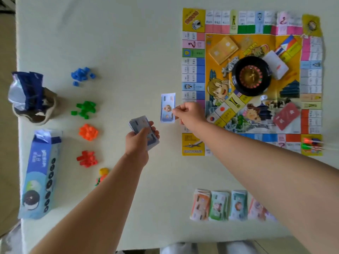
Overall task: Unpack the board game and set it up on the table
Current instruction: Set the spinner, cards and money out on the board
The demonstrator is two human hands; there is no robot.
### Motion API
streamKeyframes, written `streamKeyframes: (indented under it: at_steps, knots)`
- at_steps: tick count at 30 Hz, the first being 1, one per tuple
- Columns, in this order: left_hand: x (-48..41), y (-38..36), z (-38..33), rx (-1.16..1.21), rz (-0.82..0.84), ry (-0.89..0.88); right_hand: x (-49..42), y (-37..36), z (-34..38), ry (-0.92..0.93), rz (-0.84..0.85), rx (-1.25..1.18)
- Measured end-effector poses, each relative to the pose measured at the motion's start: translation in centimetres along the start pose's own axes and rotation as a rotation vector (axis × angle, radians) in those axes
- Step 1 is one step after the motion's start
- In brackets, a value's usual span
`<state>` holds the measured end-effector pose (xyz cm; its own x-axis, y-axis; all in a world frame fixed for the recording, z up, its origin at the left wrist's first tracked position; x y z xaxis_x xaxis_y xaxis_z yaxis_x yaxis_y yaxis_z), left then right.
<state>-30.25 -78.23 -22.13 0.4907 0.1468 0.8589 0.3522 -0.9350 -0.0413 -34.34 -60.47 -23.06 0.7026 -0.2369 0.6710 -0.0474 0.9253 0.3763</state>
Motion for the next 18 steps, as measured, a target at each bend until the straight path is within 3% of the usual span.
streamKeyframes:
  at_steps: [4,7,12,18]
  knots:
    - [-1.7,0.6,-1.5,-0.115,0.014,-0.019,-2.0,-1.1,0.3,-0.007,-0.076,0.228]
    - [-2.3,0.0,-1.8,-0.206,0.001,-0.009,-1.8,-0.4,1.0,0.044,-0.179,0.223]
    - [-2.0,-3.7,-2.5,-0.332,0.099,-0.022,-1.6,-0.5,2.0,0.114,0.139,0.005]
    - [-1.5,-9.1,-3.8,-0.444,0.134,-0.03,-3.6,3.9,2.6,0.16,0.115,0.004]
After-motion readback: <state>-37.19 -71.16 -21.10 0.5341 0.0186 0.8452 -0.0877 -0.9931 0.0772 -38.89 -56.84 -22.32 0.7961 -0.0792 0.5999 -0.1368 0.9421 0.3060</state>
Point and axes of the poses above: each hand's wrist, its own x-axis away from the middle knuckle, its own y-axis out of the back of the hand, z = x × y, the point moved 5 cm from there along -x, towards the middle knuckle, and after that the axes turned 1 degree about z, right-handed, at the moved point
